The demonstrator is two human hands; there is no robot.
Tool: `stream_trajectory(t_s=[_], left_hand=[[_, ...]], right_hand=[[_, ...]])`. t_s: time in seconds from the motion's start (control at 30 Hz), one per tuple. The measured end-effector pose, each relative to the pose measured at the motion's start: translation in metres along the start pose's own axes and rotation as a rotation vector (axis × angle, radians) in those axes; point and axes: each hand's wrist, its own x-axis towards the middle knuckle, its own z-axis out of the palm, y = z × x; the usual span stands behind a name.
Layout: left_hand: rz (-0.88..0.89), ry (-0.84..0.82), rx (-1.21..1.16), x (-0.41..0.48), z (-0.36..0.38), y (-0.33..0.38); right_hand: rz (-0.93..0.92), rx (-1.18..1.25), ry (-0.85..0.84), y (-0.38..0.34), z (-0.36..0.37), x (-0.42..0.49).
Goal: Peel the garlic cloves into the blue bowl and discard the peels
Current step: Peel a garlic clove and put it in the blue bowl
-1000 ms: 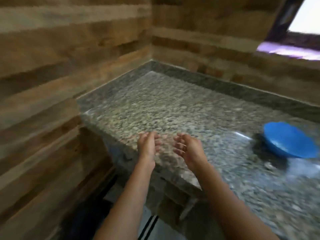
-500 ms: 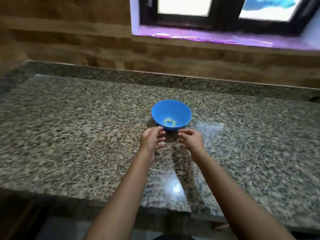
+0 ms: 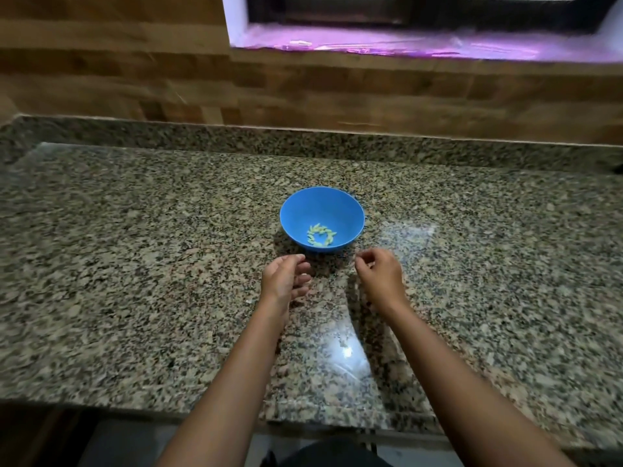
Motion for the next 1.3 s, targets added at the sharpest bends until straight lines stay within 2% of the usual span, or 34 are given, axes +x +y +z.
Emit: stream_trajectory(t_s=[0.17,0.23,0.4,0.5,0.57,0.63,0.73,0.87,1.07,1.3], left_hand=[[0.074,0.042,0.093,0.012,-0.015,0.0],[0.145,0.009,0.293,0.015,-0.022,-0.003],[0.441,-0.311,1.0,0.022,-0.026,-0.014],[0.524,-0.282,1.137,0.03,-0.023,-0.021],[0.514,-0.24,1.102,0.031,-0.022,-0.023],[0.472,-0.211,0.966,0.03,-0.021,-0.024],[0.415,-0.175,0.775,0.02,-0.02,-0.03],[0.369,-0.203,0.582,0.01,-0.015,-0.035],[0.376,-0.2,0.467,0.01,-0.017,-0.028],[0.21,-0.3,0.087,0.008,-0.016,-0.018]], right_hand=[[-0.095,0.173,0.062,-0.05,0.002,0.018],[-0.075,0.217,0.051,-0.065,0.004,0.028],[0.014,0.396,0.035,-0.06,0.005,0.009],[0.088,0.456,-0.017,-0.041,0.005,-0.018],[0.155,0.434,-0.076,-0.029,0.007,-0.029],[0.251,0.43,-0.15,-0.022,0.009,-0.033],[0.332,0.559,-0.29,-0.02,0.015,-0.039],[0.358,0.661,-0.248,-0.024,0.028,-0.04],[0.303,0.686,-0.194,-0.027,0.027,-0.037],[0.104,0.572,-0.218,-0.032,0.023,-0.041]])
